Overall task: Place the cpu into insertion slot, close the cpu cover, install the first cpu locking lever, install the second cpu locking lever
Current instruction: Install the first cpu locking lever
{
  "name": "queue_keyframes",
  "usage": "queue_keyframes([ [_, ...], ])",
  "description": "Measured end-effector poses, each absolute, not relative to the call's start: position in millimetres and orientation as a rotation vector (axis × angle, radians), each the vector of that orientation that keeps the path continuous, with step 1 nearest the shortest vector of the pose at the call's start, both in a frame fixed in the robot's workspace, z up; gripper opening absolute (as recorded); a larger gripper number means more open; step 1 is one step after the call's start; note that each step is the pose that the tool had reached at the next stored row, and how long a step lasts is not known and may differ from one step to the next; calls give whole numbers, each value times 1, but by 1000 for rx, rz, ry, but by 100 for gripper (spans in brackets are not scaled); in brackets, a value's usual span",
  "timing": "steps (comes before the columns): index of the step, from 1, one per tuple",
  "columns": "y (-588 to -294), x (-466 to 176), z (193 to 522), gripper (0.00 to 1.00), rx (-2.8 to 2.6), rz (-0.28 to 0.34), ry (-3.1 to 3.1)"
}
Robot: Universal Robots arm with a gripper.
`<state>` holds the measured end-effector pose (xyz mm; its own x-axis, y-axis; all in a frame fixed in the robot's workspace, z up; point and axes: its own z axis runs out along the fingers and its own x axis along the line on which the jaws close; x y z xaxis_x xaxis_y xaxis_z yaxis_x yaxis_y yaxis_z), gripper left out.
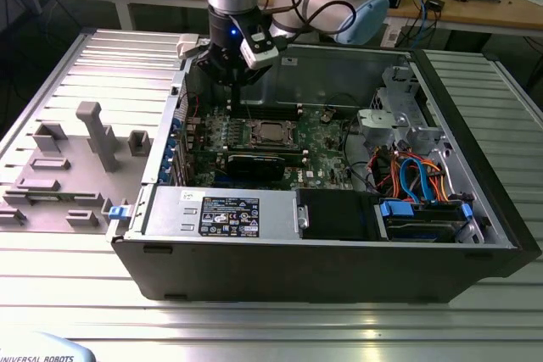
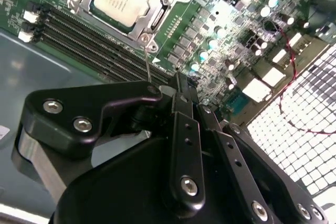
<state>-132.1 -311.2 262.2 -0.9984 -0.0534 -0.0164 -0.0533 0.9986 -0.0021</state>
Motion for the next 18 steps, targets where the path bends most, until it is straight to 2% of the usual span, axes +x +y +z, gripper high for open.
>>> queue_keyframes([
  [18, -302, -104, 260, 11, -84, -6, 3124],
])
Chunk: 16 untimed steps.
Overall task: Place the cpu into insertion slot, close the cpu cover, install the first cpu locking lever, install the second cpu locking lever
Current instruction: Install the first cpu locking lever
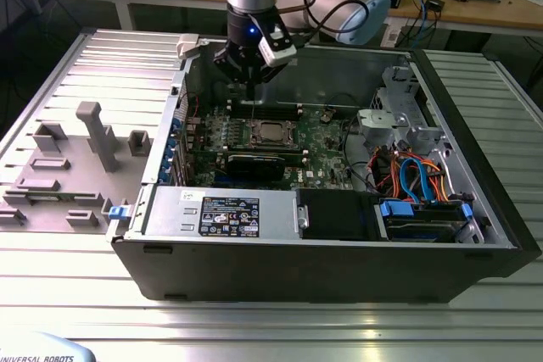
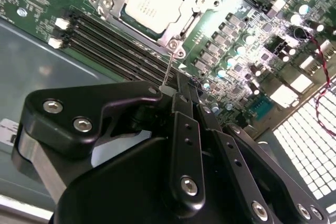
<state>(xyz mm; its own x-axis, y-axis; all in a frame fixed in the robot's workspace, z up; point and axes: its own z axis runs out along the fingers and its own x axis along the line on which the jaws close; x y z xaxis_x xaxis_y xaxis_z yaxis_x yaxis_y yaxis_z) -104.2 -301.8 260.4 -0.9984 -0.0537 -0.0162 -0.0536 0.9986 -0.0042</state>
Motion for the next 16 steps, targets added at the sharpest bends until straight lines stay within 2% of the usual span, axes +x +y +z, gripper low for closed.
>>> queue_keyframes([
  [16, -302, -90, 260, 11, -84, -7, 3125],
])
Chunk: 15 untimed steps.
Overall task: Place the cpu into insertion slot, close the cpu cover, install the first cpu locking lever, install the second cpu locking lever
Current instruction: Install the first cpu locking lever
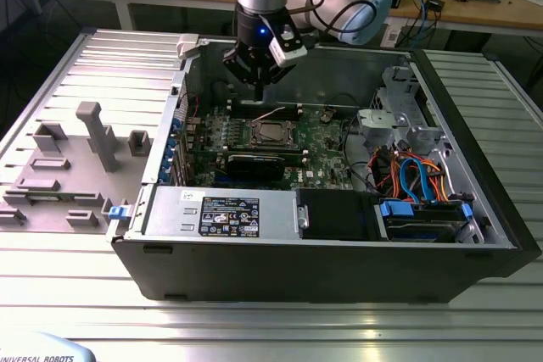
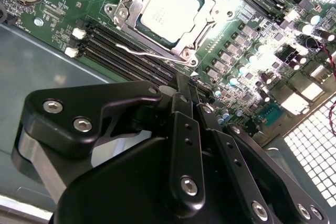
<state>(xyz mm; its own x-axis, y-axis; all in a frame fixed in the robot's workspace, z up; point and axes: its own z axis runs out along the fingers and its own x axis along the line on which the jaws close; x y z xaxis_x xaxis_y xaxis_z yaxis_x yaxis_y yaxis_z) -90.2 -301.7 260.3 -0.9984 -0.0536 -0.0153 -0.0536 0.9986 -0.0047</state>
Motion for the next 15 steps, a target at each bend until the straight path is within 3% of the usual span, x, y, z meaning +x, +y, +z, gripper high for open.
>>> queue_keyframes([
  [15, -302, -84, 260, 11, -84, -7, 3125],
])
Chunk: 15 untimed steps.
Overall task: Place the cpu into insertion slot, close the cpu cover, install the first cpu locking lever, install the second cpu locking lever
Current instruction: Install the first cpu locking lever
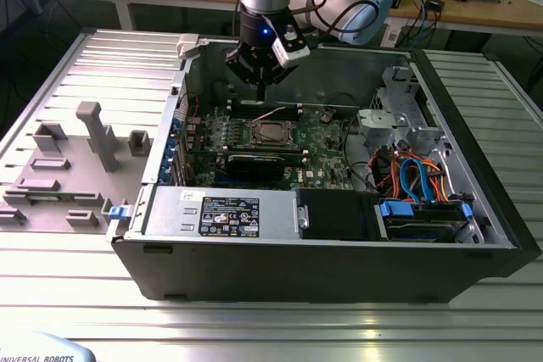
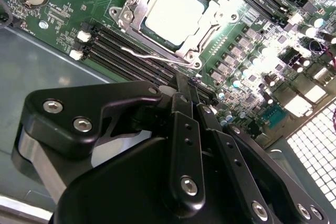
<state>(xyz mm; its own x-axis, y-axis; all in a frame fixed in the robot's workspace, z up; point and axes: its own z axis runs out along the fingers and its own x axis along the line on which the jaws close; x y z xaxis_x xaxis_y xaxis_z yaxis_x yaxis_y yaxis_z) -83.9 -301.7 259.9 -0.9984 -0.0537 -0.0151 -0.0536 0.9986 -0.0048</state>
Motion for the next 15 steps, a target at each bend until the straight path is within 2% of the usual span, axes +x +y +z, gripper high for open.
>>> queue_keyframes([
  [8, -309, -77, 251, 11, -58, 41, 3125],
  [11, -309, -77, 250, 11, -39, 102, 3123],
  [15, -309, -77, 249, 11, -37, 109, 3123],
])
